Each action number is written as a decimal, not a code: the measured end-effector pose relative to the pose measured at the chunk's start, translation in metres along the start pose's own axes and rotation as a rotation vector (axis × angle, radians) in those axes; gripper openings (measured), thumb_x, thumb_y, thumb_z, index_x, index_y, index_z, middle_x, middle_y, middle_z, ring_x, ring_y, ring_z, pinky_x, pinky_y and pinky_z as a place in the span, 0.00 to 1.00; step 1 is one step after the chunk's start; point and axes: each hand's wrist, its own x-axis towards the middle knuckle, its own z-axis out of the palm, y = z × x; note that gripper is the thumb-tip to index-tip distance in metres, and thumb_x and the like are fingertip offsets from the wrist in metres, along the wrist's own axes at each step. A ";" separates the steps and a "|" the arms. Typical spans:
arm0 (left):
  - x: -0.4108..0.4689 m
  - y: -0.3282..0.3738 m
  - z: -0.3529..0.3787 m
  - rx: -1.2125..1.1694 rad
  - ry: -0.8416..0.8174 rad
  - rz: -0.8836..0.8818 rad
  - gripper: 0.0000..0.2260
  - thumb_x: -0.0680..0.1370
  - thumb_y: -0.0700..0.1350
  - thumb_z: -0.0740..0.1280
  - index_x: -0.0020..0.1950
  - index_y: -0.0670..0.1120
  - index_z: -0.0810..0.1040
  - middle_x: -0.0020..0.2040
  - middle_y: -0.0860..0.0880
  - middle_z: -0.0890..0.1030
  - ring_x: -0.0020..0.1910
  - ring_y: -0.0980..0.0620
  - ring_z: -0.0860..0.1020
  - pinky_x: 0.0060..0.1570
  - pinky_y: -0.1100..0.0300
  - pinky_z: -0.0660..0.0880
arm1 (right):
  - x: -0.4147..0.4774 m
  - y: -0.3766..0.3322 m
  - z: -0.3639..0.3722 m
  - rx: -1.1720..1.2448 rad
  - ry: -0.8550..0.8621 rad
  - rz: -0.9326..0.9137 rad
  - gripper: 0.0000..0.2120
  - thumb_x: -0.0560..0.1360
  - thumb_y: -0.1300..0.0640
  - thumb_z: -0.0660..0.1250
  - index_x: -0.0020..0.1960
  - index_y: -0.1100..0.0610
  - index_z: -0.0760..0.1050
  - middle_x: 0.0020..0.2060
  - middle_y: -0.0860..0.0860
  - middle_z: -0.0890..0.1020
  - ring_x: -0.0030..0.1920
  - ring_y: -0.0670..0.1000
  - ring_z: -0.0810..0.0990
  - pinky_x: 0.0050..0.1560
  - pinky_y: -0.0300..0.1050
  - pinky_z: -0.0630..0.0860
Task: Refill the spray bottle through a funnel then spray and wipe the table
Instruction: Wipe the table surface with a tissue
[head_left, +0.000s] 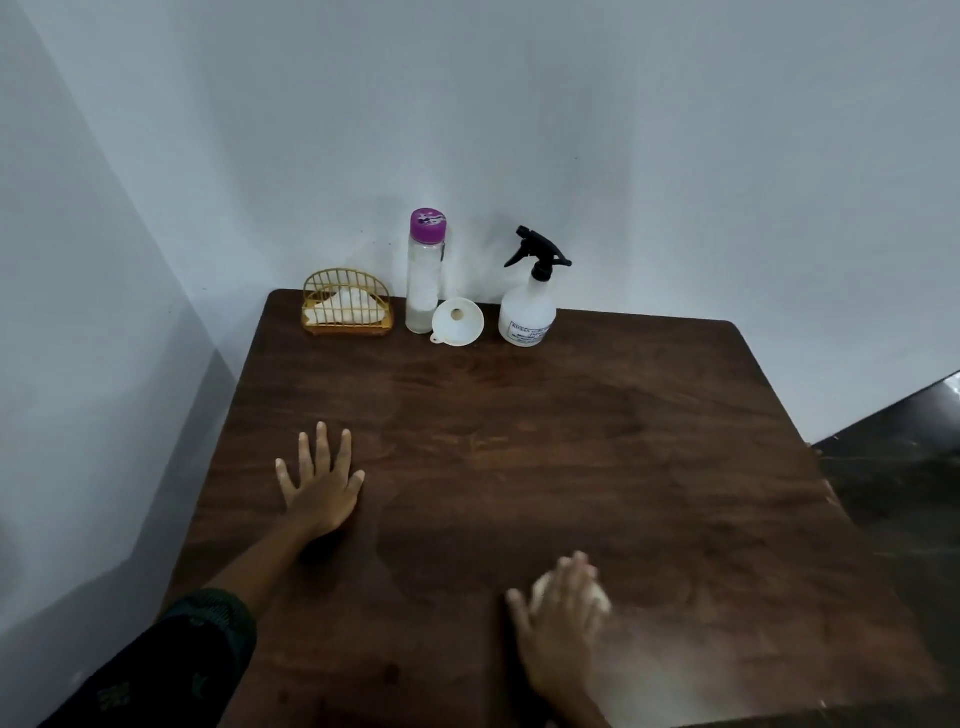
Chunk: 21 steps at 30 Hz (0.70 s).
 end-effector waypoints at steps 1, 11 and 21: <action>-0.001 0.000 0.000 -0.008 0.013 -0.008 0.28 0.82 0.56 0.47 0.76 0.53 0.35 0.76 0.47 0.31 0.75 0.45 0.32 0.71 0.39 0.35 | 0.000 -0.017 0.001 -0.019 0.051 -0.121 0.34 0.80 0.40 0.40 0.76 0.63 0.47 0.74 0.59 0.57 0.76 0.58 0.46 0.71 0.60 0.50; -0.040 0.127 0.032 -0.166 0.278 0.282 0.21 0.79 0.44 0.60 0.72 0.54 0.66 0.76 0.53 0.61 0.77 0.51 0.49 0.74 0.47 0.44 | 0.040 0.079 -0.011 0.077 0.062 -0.749 0.18 0.83 0.56 0.48 0.68 0.58 0.69 0.74 0.51 0.63 0.74 0.48 0.57 0.71 0.47 0.59; -0.065 0.375 0.095 -0.370 -0.023 0.616 0.15 0.79 0.38 0.61 0.61 0.51 0.77 0.61 0.55 0.77 0.60 0.61 0.72 0.64 0.67 0.66 | 0.155 0.326 -0.105 0.256 0.200 0.036 0.18 0.74 0.61 0.56 0.58 0.63 0.79 0.62 0.53 0.76 0.68 0.44 0.70 0.66 0.32 0.60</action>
